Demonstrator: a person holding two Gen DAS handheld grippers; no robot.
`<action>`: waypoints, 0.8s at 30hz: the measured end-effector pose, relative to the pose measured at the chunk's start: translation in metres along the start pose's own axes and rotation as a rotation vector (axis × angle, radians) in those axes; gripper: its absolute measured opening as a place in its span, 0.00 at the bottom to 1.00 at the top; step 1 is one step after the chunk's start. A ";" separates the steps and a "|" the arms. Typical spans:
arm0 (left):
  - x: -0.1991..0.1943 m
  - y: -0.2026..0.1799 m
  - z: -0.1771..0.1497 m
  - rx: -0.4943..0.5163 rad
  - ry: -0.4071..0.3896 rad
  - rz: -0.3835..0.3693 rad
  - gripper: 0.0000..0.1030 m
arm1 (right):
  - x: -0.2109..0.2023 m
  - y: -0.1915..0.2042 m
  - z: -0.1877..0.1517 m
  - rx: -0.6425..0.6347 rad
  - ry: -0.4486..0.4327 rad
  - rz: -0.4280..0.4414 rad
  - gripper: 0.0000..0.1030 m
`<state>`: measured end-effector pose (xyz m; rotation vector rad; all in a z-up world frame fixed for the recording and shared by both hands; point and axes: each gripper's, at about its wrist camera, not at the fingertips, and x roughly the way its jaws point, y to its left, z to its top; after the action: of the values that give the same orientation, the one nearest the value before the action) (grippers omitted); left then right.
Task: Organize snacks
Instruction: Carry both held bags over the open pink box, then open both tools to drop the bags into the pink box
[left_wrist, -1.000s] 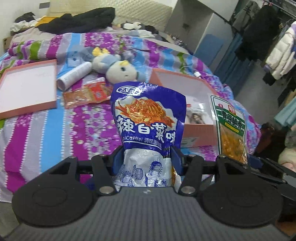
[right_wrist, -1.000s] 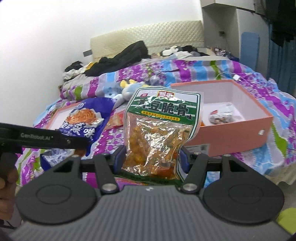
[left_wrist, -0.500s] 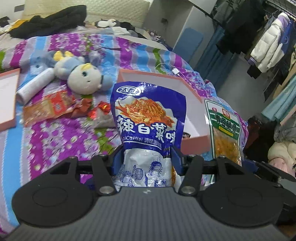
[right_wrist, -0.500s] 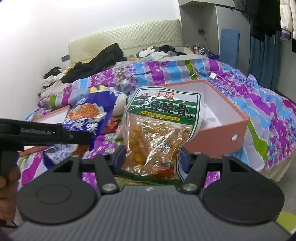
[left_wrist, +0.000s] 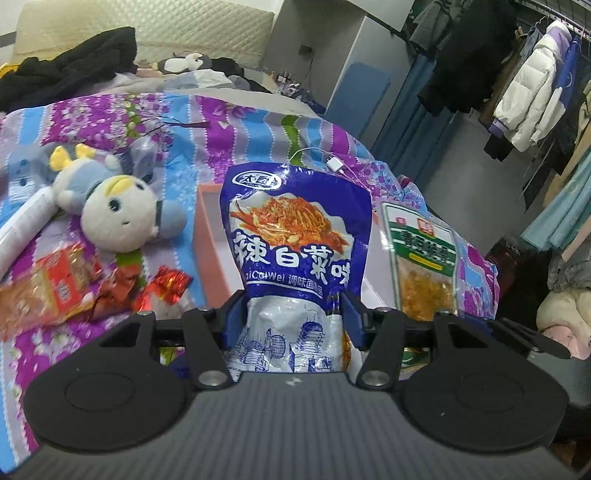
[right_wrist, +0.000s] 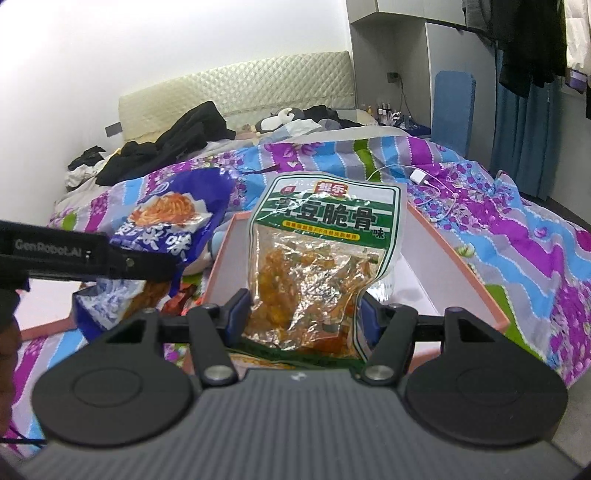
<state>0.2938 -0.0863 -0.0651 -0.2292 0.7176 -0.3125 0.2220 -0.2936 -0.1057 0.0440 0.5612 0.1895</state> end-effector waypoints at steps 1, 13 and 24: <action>0.008 0.001 0.005 0.002 0.004 -0.002 0.59 | 0.007 -0.001 0.002 -0.002 0.005 0.001 0.61; 0.086 0.008 0.022 0.011 0.061 -0.003 0.59 | 0.068 -0.031 0.003 0.030 0.061 -0.004 0.62; 0.093 0.012 0.020 0.010 0.071 0.031 0.75 | 0.085 -0.044 -0.001 0.076 0.101 -0.022 0.76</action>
<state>0.3758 -0.1060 -0.1103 -0.1987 0.7885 -0.2959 0.2991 -0.3208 -0.1556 0.1024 0.6694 0.1500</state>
